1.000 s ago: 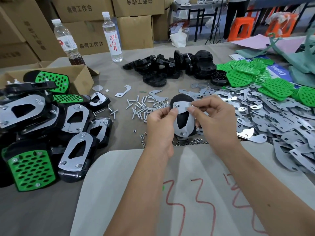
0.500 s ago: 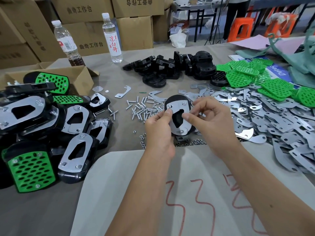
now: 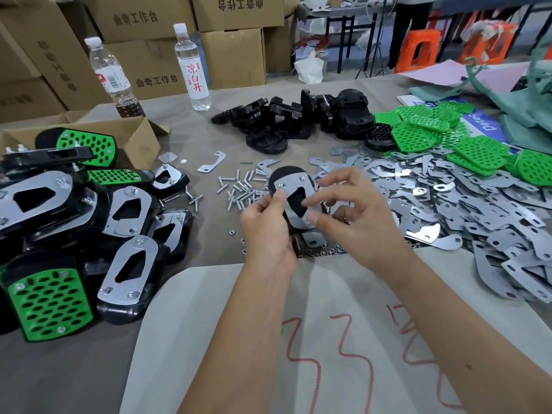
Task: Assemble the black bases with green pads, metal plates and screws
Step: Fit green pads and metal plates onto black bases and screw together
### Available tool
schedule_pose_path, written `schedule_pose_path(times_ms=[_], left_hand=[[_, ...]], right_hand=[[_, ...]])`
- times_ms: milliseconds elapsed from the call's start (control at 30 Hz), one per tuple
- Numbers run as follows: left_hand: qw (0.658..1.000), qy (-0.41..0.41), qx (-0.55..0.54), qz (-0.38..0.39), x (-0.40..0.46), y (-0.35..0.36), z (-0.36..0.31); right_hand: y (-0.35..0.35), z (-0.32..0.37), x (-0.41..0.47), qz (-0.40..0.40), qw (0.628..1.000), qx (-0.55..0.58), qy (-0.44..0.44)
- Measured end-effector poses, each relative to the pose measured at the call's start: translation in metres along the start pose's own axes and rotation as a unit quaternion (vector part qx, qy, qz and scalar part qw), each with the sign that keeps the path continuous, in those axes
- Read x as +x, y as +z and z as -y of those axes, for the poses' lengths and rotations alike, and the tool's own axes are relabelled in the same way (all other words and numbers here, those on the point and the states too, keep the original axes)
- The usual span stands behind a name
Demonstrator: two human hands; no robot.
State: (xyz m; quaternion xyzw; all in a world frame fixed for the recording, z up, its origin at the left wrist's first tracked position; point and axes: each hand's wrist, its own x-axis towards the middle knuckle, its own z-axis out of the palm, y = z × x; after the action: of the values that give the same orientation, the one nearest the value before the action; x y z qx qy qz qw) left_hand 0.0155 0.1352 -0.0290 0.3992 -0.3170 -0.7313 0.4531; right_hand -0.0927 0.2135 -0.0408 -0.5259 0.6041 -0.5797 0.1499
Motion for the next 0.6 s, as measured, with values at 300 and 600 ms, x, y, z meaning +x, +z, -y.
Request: schedule_pose_path(times_ms=[300, 600], left_hand=[[0.998, -0.002, -0.069, -0.009, 0.0, 0.001, 0.0], [0.993, -0.003, -0.117, -0.009, -0.007, 0.009, 0.004]], right_hand=[[0.006, -0.006, 0.001, -0.026, 0.998, -0.007, 0.056], [0.003, -0.008, 0.004, -0.082, 0.994, -0.025, 0.066]])
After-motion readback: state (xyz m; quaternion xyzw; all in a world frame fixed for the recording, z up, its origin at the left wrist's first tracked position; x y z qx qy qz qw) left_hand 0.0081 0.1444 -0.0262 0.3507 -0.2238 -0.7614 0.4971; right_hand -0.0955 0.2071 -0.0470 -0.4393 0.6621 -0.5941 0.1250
